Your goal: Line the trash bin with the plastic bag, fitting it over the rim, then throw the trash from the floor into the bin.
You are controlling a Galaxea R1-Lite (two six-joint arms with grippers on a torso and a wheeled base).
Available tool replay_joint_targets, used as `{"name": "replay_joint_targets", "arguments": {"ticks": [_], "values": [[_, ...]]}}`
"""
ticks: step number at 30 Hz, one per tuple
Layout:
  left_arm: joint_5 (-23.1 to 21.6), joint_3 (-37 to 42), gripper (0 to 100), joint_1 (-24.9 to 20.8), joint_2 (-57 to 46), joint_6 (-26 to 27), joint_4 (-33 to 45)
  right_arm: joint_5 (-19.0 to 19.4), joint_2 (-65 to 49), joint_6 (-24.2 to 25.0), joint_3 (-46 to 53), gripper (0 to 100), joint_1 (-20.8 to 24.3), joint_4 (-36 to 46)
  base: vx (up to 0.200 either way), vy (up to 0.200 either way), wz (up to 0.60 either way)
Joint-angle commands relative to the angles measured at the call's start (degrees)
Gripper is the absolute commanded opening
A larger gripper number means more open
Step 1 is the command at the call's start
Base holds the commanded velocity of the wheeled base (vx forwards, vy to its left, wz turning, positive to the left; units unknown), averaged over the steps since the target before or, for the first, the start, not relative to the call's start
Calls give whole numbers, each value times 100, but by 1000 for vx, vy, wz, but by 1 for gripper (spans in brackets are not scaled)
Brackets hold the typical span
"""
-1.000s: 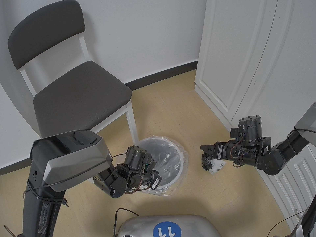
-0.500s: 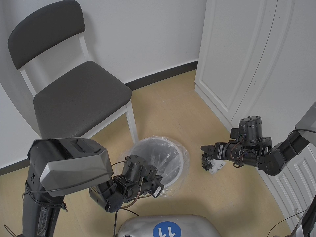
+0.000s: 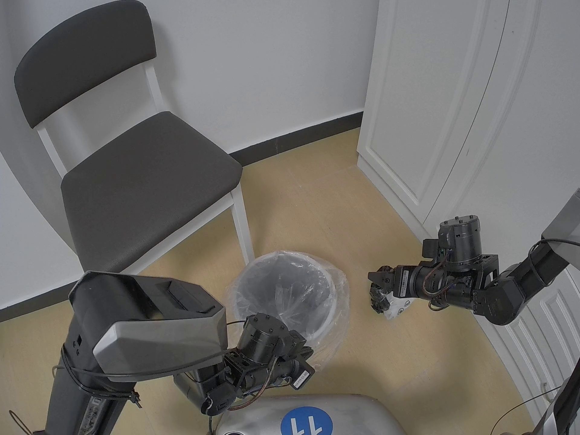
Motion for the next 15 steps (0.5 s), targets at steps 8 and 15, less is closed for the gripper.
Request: {"name": "replay_joint_targets", "arguments": {"ticks": [8, 15], "values": [[89, -710, 0, -55, 613, -123, 59, -8, 207, -124, 63, 100, 118, -8, 0, 0, 0], [555, -956, 0, -107, 533, -123, 780, 1, 303, -299, 186, 100, 162, -113, 0, 0, 0]]}}
